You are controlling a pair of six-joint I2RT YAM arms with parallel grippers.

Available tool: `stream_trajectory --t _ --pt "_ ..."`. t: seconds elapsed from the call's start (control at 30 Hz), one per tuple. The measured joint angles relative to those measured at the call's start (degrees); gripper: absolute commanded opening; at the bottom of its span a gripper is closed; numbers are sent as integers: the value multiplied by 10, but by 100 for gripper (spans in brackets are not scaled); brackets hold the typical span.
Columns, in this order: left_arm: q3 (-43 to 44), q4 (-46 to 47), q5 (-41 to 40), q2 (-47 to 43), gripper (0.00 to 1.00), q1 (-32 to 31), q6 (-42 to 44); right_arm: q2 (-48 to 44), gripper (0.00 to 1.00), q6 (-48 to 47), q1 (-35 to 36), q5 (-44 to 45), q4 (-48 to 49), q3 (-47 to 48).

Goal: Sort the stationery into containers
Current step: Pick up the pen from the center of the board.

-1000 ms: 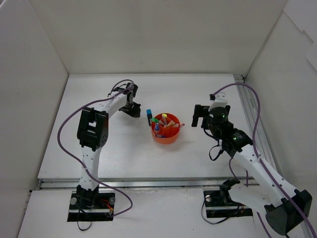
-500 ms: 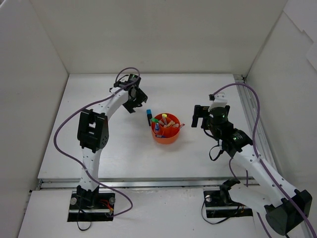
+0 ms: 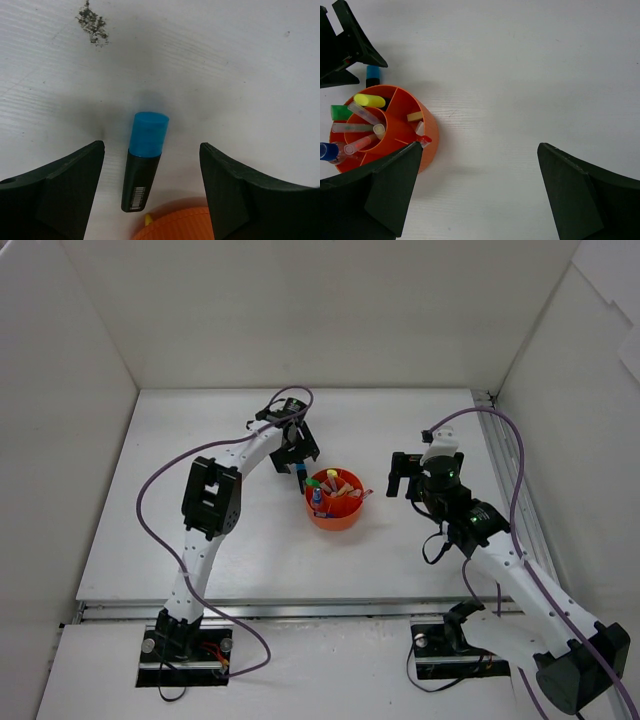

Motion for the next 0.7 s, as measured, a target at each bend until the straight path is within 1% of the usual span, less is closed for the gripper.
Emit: stream_trajectory --t 0.07,0.17,0.23,0.4,0.53,0.57,0.63,0.67,0.7 --pt "-2 -8 -5 0 70 0 3 0 98 0 0 0 0 0" --pt "-2 -14 -17 0 60 0 5 0 98 0 -3 0 0 0" --pt "-2 -14 -21 1 57 0 7 0 98 0 -3 0 0 0" --pt "-2 -14 -35 7 52 -4 11 -1 98 0 -3 0 0 0" --pt "1 -14 -45 11 50 -12 12 -1 98 0 -3 0 0 0" --pt "1 -13 -47 12 46 -12 13 -1 98 0 -3 0 0 0" --pt "1 -13 -50 12 40 -15 15 -2 98 0 -3 0 -1 -1" --pt "1 -14 -51 12 31 -15 16 -3 98 0 -3 0 -2 -1" --pt "2 -14 -52 13 28 -15 16 -4 98 0 -3 0 -2 -1"
